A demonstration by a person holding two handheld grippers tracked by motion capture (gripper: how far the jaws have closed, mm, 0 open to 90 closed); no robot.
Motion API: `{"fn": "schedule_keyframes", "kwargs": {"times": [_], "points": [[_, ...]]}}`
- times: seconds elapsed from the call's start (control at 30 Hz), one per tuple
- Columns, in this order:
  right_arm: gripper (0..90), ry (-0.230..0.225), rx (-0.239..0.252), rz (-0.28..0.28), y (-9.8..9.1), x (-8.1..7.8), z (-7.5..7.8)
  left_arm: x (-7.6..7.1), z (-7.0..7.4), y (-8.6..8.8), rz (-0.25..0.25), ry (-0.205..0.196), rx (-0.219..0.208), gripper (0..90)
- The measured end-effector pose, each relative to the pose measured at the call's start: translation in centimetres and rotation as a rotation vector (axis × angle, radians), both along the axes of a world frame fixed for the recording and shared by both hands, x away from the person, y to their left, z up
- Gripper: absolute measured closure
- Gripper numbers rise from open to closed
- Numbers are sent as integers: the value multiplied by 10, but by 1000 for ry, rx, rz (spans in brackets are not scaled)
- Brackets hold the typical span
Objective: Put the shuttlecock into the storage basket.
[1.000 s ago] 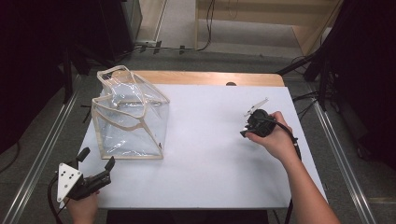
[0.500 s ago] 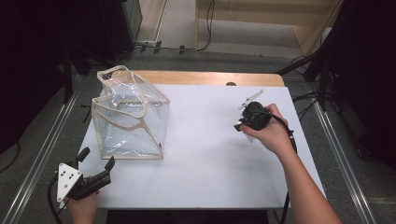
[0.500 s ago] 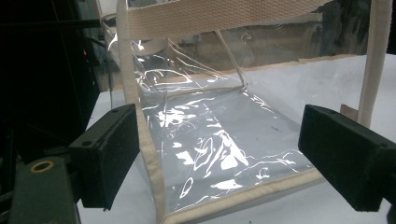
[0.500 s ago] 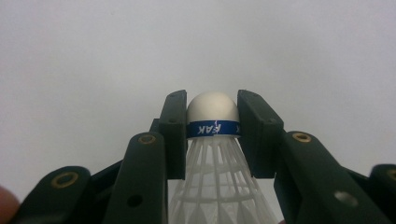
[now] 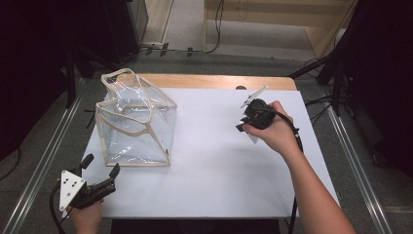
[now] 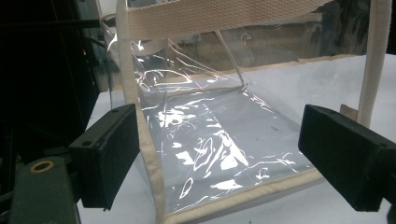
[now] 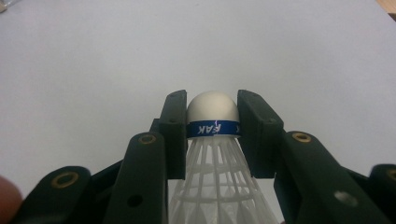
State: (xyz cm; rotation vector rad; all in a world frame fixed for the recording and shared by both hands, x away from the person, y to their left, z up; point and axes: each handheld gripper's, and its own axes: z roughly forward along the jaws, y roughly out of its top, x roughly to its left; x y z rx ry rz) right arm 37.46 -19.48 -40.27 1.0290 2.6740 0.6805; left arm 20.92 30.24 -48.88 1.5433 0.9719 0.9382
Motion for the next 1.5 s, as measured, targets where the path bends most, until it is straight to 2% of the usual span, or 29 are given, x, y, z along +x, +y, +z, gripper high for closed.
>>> {"fn": "schedule_keyframes", "kwargs": {"times": [0.67,1.03,1.5], "points": [[630,-28,-6,62,28,5,20,0,0,0,-2,1,3,133],[630,-40,19,101,49,7,33,0,0,0,-3,1,1,133],[630,-47,36,144,74,10,39,1,0,-1,-3,0,-1,133]]}}
